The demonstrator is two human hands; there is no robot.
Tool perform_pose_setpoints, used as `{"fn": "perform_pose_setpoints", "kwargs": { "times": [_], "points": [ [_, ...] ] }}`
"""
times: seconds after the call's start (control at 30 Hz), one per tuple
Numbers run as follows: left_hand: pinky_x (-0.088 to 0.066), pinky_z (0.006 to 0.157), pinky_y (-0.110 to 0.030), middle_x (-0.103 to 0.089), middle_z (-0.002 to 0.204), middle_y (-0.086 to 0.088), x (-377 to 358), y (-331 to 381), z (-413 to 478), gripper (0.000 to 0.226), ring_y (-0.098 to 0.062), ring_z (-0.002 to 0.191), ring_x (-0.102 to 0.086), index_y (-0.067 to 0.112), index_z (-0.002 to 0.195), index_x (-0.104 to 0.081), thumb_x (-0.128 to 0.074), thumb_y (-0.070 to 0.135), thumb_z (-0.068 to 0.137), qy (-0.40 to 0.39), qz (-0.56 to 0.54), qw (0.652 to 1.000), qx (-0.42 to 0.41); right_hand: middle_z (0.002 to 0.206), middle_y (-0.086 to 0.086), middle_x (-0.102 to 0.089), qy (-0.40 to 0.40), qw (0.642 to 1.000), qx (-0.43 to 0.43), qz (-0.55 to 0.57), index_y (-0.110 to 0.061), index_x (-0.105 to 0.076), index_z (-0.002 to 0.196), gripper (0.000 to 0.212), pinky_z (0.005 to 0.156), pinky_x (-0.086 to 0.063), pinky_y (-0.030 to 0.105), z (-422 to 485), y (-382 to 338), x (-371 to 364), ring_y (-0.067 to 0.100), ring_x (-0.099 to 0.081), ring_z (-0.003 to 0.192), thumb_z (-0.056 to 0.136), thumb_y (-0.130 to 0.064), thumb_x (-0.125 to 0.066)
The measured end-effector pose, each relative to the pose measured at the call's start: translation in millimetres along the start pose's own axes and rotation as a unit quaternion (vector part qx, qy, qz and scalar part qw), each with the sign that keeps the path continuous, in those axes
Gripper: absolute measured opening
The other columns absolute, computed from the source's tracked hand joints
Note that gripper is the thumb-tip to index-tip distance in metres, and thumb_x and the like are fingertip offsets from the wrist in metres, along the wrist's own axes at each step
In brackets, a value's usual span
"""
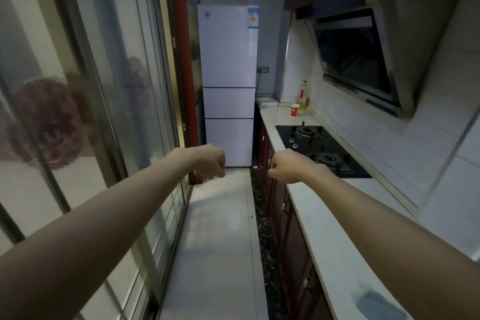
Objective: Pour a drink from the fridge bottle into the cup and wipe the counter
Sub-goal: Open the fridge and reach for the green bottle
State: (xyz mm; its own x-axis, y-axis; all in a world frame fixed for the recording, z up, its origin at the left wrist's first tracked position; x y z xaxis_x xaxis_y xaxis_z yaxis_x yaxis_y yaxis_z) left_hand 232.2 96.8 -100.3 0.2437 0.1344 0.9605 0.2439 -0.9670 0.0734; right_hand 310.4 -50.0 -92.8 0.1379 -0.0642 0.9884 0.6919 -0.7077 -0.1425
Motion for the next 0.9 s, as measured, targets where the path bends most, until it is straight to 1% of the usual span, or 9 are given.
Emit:
{"fn": "perform_pose_setpoints", "kwargs": {
  "times": [0.13,0.3,0.37,0.53,0.6,0.67,0.73,0.83,0.9],
  "points": [
    [-0.057,0.082,-0.032,-0.069,0.100,-0.009,8,-2,34,0.026,-0.023,0.093,-0.068,0.008,0.109,-0.065,-0.055,0.029,0.098,-0.008,0.006,1.000,0.006,0.064,0.004,-0.045,0.000,1.000,0.005,0.000,-0.012,-0.041,0.059,0.032,0.050,-0.031,0.028,37,18,1,0.020,-0.040,0.054,0.089,-0.021,-0.050],
    [-0.045,0.065,-0.021,-0.063,0.090,-0.003,4,0,68,0.024,-0.015,0.080,-0.059,0.007,0.108,-0.065,-0.053,0.026,0.099,-0.023,0.012,0.999,0.019,0.072,0.006,-0.054,-0.008,1.000,0.019,0.005,-0.012,-0.046,0.063,0.029,0.052,-0.036,0.029,73,36,-9,0.022,-0.047,0.058,0.090,-0.022,-0.051],
    [-0.048,0.062,-0.021,-0.064,0.085,-0.003,-4,-6,82,0.022,-0.015,0.074,-0.060,0.008,0.104,-0.064,-0.054,0.027,0.098,-0.049,0.005,0.998,0.032,0.074,0.007,-0.056,-0.018,1.000,0.018,0.013,-0.010,-0.050,0.065,0.026,0.053,-0.038,0.031,85,44,-20,0.022,-0.048,0.059,0.088,-0.022,-0.051],
    [-0.053,0.066,-0.026,-0.066,0.083,-0.003,-4,-18,121,0.017,-0.016,0.073,-0.063,0.015,0.089,-0.062,-0.055,0.029,0.098,-0.053,0.002,0.998,0.037,0.070,0.007,-0.054,-0.029,0.999,0.015,0.024,-0.010,-0.051,0.065,0.026,0.054,-0.039,0.033,118,62,-34,0.022,-0.048,0.058,0.089,-0.021,-0.051],
    [-0.055,0.071,-0.029,-0.067,0.088,-0.006,-3,-19,136,0.016,-0.017,0.076,-0.063,0.016,0.088,-0.061,-0.055,0.029,0.098,-0.060,0.007,0.998,0.030,0.072,0.007,-0.055,-0.029,0.999,0.015,0.027,-0.009,-0.052,0.067,0.026,0.054,-0.039,0.032,133,66,-33,0.022,-0.050,0.059,0.090,-0.021,-0.051],
    [-0.052,0.070,-0.028,-0.067,0.087,-0.005,1,-21,152,0.016,-0.017,0.077,-0.062,0.016,0.088,-0.060,-0.055,0.028,0.098,-0.059,0.012,0.998,0.022,0.074,0.008,-0.056,-0.032,0.999,0.014,0.027,-0.008,-0.053,0.067,0.025,0.054,-0.039,0.031,151,69,-32,0.022,-0.049,0.059,0.089,-0.021,-0.050],
    [-0.048,0.069,-0.026,-0.065,0.084,-0.002,6,-27,169,0.017,-0.017,0.078,-0.062,0.015,0.092,-0.062,-0.054,0.028,0.098,-0.054,0.012,0.998,0.019,0.075,0.009,-0.056,-0.035,0.999,0.015,0.024,-0.008,-0.054,0.068,0.025,0.054,-0.039,0.032,171,70,-33,0.023,-0.049,0.059,0.089,-0.021,-0.050],
    [-0.054,0.078,-0.030,-0.070,0.099,-0.008,11,-43,199,0.025,-0.022,0.092,-0.067,0.010,0.109,-0.065,-0.055,0.030,0.098,-0.054,0.005,0.998,0.014,0.072,0.008,-0.054,-0.035,0.999,0.017,0.015,-0.008,-0.053,0.066,0.026,0.055,-0.040,0.033,208,69,-33,0.024,-0.050,0.060,0.089,-0.021,-0.051],
    [-0.055,0.083,-0.032,-0.070,0.103,-0.010,14,-57,222,0.028,-0.024,0.096,-0.068,0.009,0.112,-0.065,-0.055,0.030,0.098,-0.056,-0.003,0.998,0.009,0.075,0.009,-0.057,-0.036,0.999,0.018,0.013,-0.008,-0.055,0.068,0.025,0.057,-0.044,0.034,235,66,-33,0.025,-0.054,0.063,0.089,-0.022,-0.051]
  ]
}}
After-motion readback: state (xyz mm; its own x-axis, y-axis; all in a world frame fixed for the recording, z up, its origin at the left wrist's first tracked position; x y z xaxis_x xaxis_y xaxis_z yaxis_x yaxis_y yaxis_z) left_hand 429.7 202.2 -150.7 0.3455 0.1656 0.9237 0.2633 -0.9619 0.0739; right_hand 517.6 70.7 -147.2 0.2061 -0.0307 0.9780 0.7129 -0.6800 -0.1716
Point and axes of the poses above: each hand's wrist, its own z-axis towards the middle knuckle, its own x-axis out of the back of the hand, y = z × x, the point moved 10 cm from there along z, towards the middle knuckle
